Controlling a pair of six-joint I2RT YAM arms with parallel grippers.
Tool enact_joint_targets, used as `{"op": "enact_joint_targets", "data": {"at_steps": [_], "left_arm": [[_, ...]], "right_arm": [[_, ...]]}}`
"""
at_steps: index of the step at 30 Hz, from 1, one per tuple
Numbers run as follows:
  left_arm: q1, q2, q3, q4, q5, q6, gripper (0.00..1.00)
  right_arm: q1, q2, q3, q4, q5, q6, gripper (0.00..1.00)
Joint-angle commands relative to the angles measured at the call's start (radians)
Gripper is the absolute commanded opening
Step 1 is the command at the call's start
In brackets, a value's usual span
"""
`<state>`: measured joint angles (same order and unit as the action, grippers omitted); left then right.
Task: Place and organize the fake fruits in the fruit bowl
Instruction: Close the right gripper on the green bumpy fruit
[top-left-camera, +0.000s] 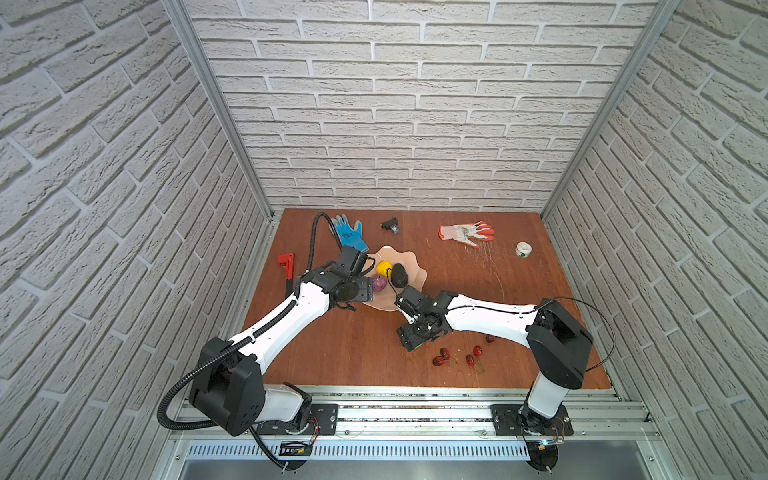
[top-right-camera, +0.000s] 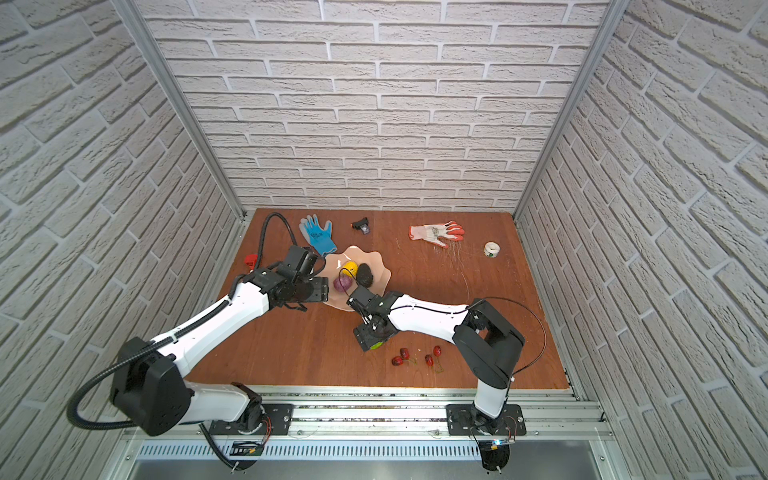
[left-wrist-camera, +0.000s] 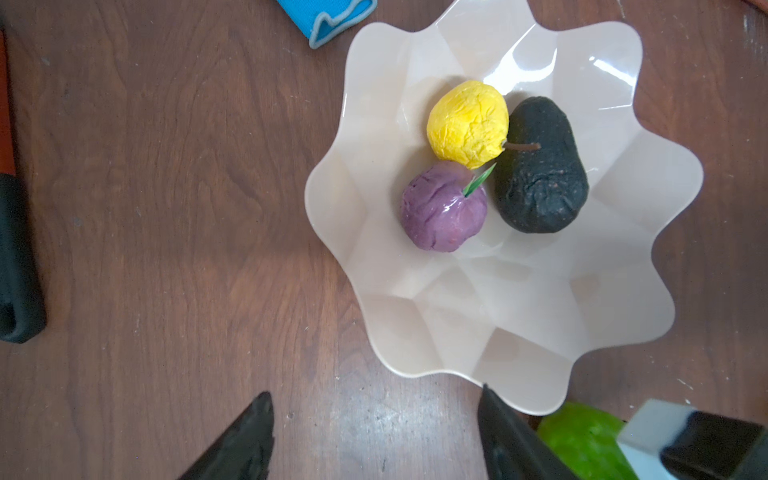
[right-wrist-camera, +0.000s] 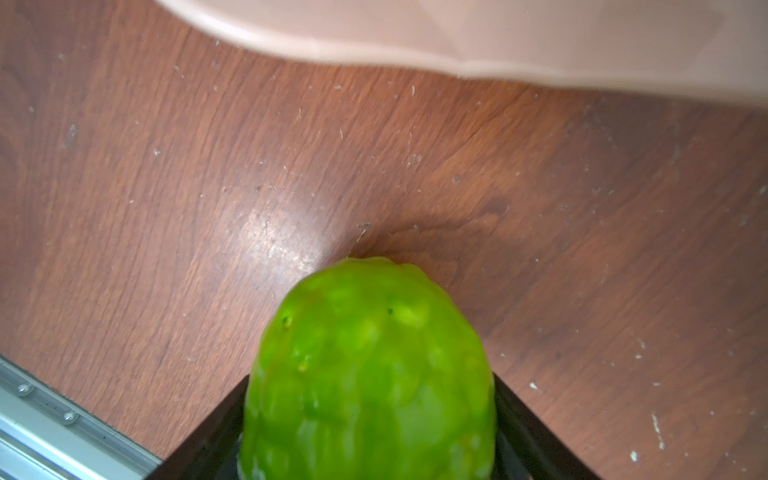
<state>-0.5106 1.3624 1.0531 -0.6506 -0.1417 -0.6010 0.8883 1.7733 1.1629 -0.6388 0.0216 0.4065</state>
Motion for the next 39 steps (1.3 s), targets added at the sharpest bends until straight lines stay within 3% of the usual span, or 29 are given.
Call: {"op": "enact_joint_targets", "data": {"at_steps": [1,26,32,39], "left_arm": [[0.009,-0.019,-0.011,0.025,-0.007,-0.009,0.77],[0.014,-0.01,-0.018,0.031,0.006,-0.026,0.77],[0.014,0.001,-0.016,0.032,0.011,-0.027,0.77],[0.017,-0.001,-0.013,0.029,0.011,-0.026,0.77]], "right_arm": [[0.009,0.019,-0.003,0.016,-0.002,-0.008,0.69],[0.009,-0.058,-0.026,0.004,-0.017,-0.089,0.61],[0.009,-0.049,-0.023,0.002,-0.022,-0.102,0.65],[0.009,-0.051,-0.02,0.0,-0.024,-0.104,0.61]]}}
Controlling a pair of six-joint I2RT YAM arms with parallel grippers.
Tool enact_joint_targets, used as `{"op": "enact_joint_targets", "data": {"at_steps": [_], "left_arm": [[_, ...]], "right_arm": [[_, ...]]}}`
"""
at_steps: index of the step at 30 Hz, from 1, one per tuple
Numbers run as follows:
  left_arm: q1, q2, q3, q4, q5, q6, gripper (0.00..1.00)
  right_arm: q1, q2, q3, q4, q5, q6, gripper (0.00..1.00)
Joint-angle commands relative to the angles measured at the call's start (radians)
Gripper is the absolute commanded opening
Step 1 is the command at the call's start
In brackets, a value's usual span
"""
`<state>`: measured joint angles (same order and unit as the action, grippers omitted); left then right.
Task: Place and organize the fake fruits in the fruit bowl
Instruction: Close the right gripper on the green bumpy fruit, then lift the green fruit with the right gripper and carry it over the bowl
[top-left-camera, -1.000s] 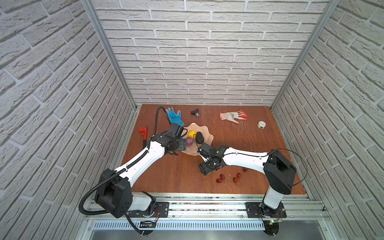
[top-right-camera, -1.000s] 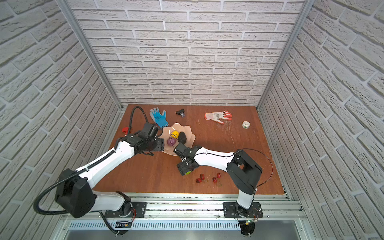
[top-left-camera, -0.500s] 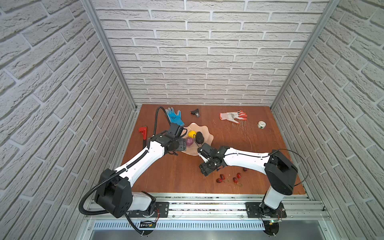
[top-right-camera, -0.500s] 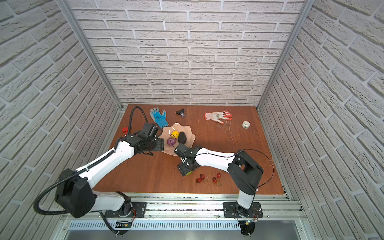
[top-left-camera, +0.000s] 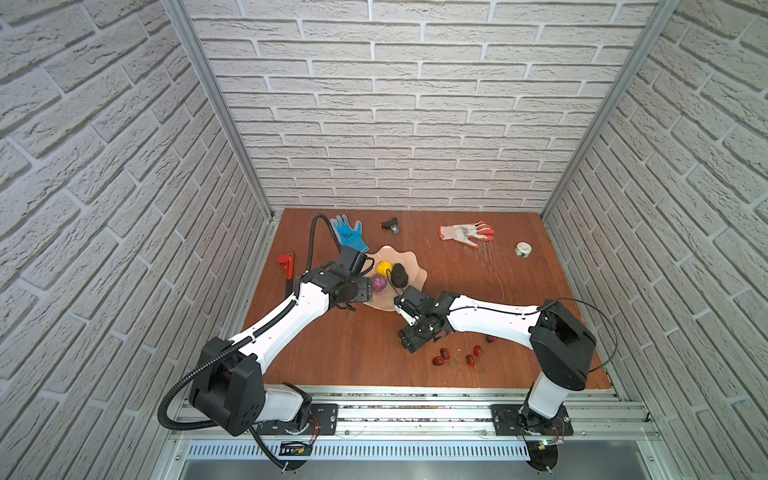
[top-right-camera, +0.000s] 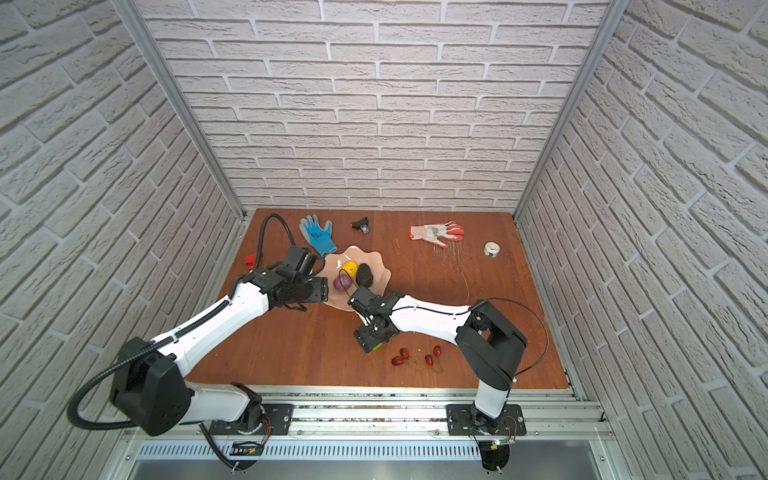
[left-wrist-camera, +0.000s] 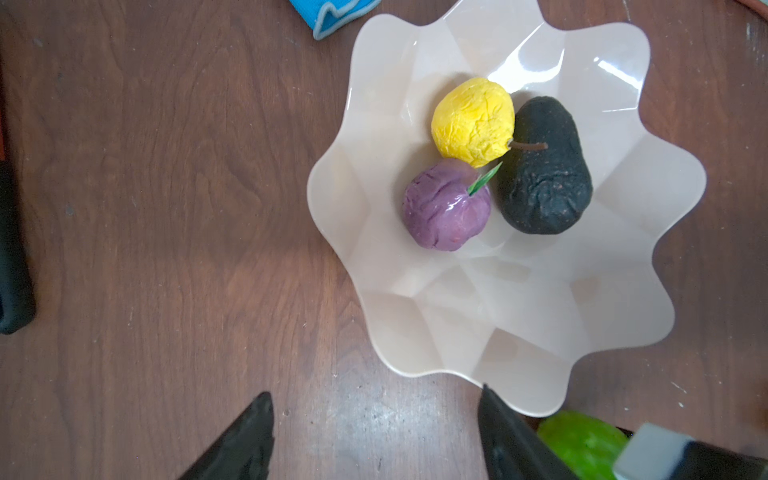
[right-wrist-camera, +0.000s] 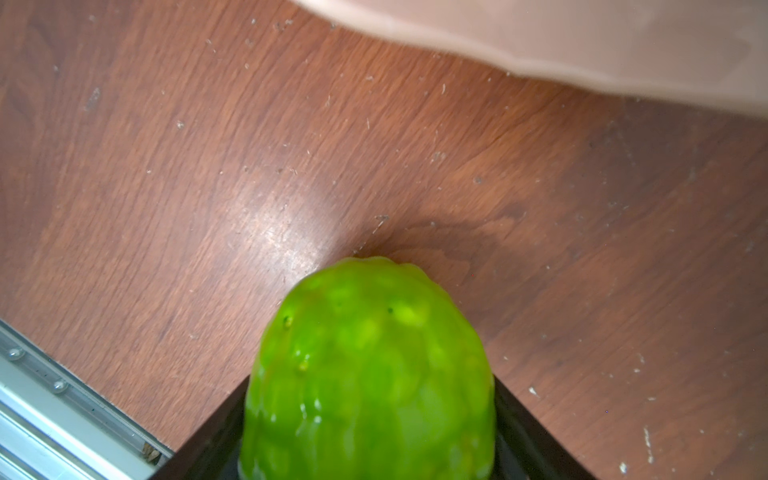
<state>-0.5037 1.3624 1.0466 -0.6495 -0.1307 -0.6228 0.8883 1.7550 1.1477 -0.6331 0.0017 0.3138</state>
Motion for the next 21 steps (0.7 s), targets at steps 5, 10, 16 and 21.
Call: {"op": "enact_joint_targets", "data": {"at_steps": [5,10,16,21], "left_arm": [[0.01,0.002,-0.008,0.031,0.0,-0.007,0.77],[0.011,0.001,-0.01,0.033,0.001,-0.006,0.77],[0.013,0.001,-0.011,0.034,-0.001,-0.006,0.77],[0.019,-0.006,-0.008,0.023,-0.01,-0.006,0.77]], "right_arm": [[0.009,-0.091,-0.034,0.007,0.027,-0.003,0.61],[0.008,-0.126,-0.037,0.005,0.019,-0.007,0.61],[0.008,-0.153,-0.011,-0.036,-0.005,-0.024,0.61],[-0.006,-0.178,0.068,-0.11,-0.024,-0.045,0.61]]}}
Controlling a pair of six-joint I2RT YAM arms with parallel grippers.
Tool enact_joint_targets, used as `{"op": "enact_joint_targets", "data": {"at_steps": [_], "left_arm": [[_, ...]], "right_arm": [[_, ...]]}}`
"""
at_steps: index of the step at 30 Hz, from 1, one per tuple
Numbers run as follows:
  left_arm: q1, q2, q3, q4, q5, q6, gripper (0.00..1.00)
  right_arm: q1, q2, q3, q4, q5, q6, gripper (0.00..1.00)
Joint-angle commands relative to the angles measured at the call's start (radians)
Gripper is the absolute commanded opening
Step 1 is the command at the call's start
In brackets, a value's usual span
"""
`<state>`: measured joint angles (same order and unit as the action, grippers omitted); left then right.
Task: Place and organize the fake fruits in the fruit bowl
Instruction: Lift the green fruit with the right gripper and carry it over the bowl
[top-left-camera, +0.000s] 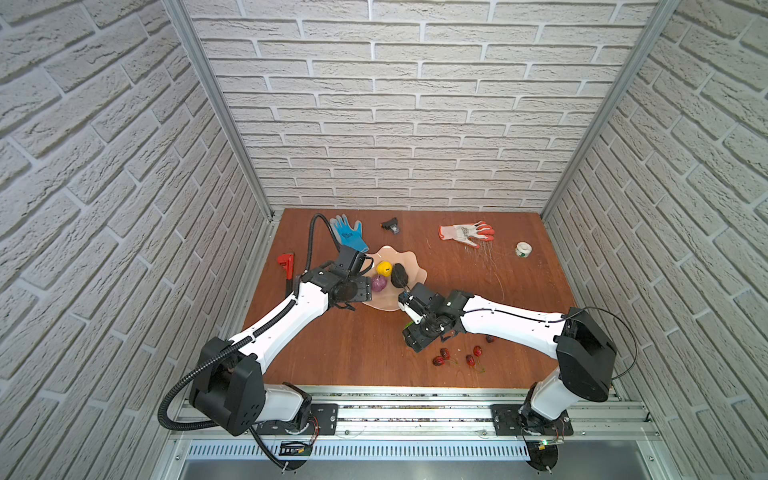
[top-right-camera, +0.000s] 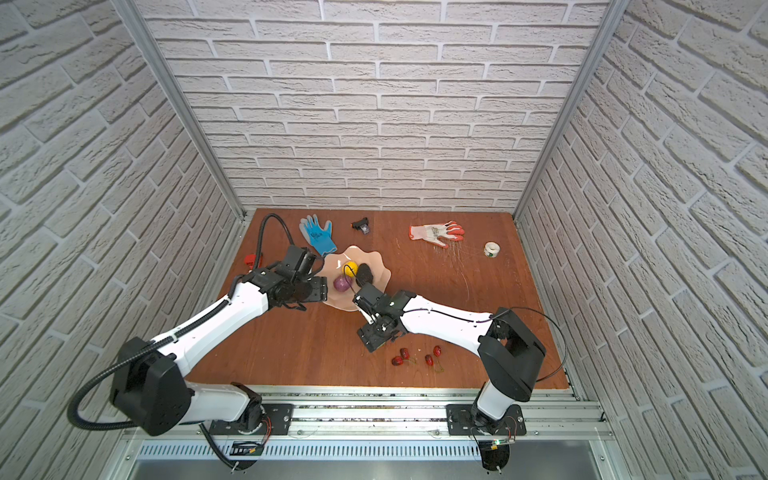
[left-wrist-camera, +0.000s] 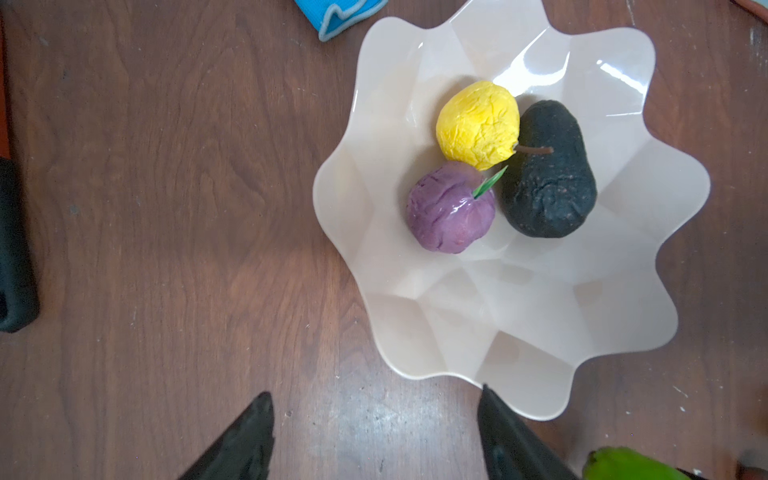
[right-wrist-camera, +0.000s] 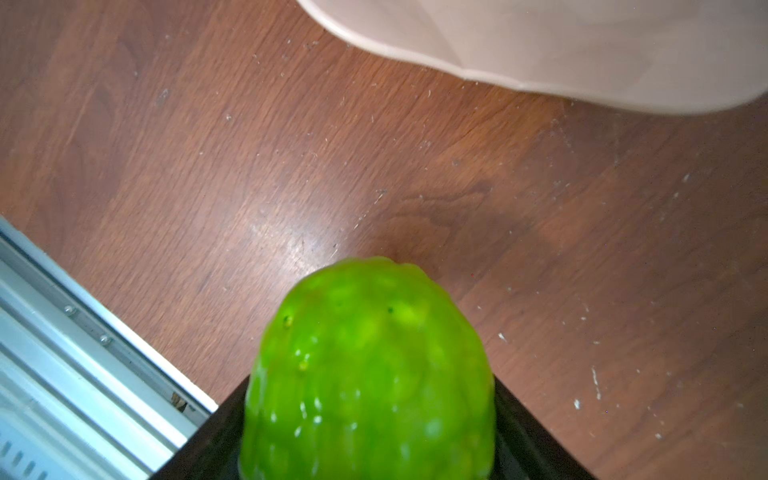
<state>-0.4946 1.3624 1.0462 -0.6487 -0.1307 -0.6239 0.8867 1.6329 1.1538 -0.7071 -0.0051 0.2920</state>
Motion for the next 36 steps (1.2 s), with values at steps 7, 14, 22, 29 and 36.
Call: {"op": "enact_joint_targets", "data": {"at_steps": [7,14,22,29,36], "left_arm": [[0.047,-0.066,-0.01,-0.006,-0.03,-0.006,0.77],[0.068,-0.156,-0.06,-0.013,-0.041,-0.015,0.77],[0.098,-0.219,-0.102,-0.022,-0.037,-0.023,0.77],[0.103,-0.215,-0.106,-0.017,-0.017,-0.03,0.77],[0.105,-0.203,-0.095,-0.02,-0.012,-0.029,0.77]], "right_arm": [[-0.064,0.006,0.279,-0.11,-0.041,-0.076,0.61],[-0.147,0.176,0.476,-0.108,-0.126,-0.128,0.59],[-0.171,0.311,0.591,-0.119,-0.151,-0.15,0.6],[-0.18,0.399,0.63,-0.106,-0.179,-0.144,0.6],[-0.195,0.431,0.613,-0.087,-0.178,-0.132,0.6]]}}
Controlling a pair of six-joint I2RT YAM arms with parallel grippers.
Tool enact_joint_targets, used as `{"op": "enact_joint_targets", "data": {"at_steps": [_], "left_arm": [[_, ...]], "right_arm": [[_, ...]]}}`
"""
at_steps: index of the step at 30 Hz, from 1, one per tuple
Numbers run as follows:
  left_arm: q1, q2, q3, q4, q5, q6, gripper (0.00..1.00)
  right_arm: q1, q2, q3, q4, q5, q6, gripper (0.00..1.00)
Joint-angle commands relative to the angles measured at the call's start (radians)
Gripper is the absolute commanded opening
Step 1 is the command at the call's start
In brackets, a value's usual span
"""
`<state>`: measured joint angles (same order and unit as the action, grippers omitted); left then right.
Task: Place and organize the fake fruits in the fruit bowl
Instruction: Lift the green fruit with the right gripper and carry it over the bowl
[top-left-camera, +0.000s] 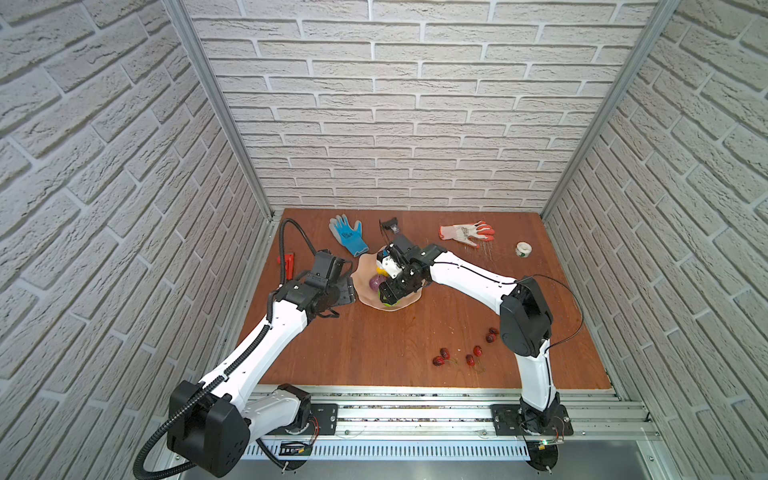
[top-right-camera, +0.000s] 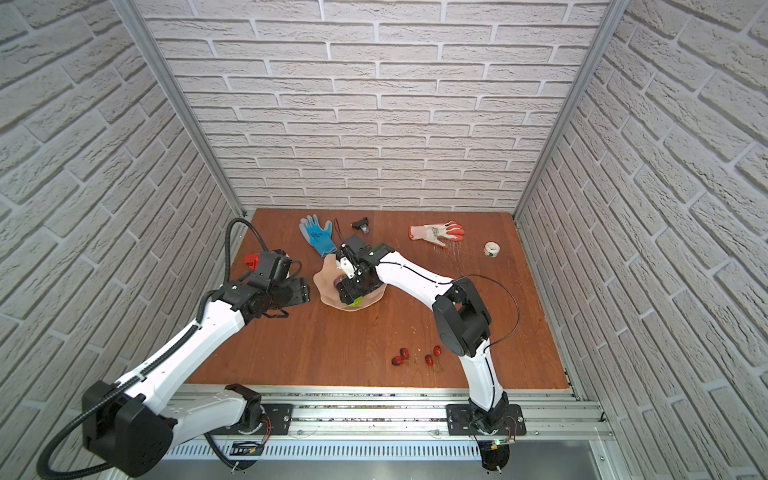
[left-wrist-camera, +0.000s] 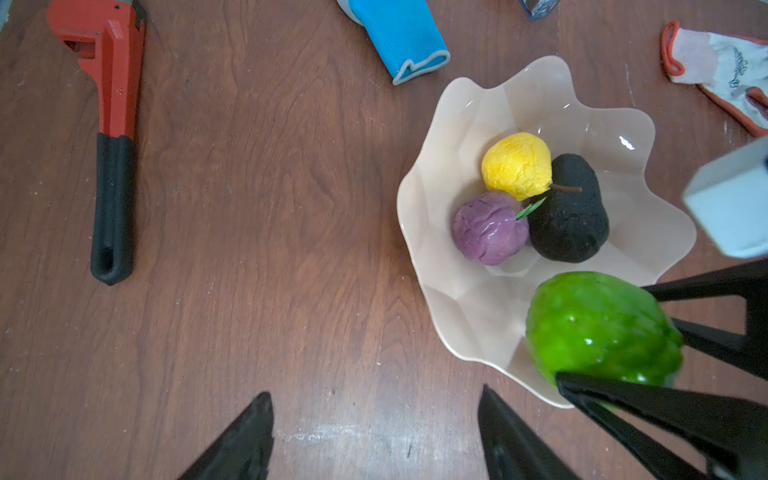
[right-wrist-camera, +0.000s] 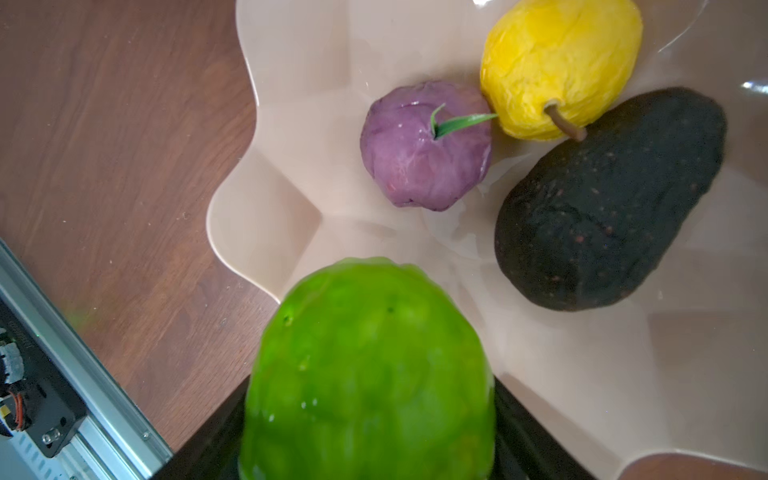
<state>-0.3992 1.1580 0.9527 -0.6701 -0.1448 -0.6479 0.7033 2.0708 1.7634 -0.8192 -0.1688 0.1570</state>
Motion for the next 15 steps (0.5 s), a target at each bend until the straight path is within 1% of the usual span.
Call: {"op": "enact_joint_targets", "data": {"at_steps": [1,15], "left_arm": [[0.01,0.003,-0.002,0.001,0.002,-0.005,0.77],[0.016,0.005,-0.015,0.003,0.001,-0.005,0.77]], "right_arm": [[-0.014,-0.004,0.003,0.03,-0.014,0.002,0.6],[-0.031,0.084,0.097,-0.024,-0.01,-0.036,0.61]]}}
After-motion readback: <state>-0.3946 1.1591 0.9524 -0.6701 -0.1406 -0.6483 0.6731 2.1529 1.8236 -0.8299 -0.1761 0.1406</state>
